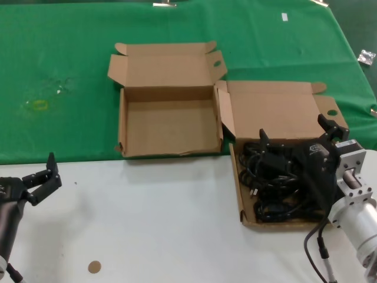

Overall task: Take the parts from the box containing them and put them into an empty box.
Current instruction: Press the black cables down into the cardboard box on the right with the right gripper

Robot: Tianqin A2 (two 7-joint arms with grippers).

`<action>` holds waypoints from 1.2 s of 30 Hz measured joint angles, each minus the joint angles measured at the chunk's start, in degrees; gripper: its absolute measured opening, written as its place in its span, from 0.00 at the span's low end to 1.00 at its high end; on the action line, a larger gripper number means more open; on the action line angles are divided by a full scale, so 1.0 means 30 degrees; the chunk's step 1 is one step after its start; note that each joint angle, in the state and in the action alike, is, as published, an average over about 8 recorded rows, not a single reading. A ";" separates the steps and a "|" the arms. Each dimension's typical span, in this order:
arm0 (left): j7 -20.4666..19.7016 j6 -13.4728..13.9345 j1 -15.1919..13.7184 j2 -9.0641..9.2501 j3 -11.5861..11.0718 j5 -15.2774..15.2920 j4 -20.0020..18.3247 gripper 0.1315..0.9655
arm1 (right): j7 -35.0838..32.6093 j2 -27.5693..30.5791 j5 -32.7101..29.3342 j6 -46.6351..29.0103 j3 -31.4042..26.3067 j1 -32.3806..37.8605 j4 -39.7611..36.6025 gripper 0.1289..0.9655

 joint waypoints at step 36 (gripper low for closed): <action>-0.0010 0.0000 0.0000 0.0000 0.0001 0.0002 0.0000 0.48 | 0.2273 0.6737 0.0147 -0.2187 -0.2602 0.1085 0.0315 1.00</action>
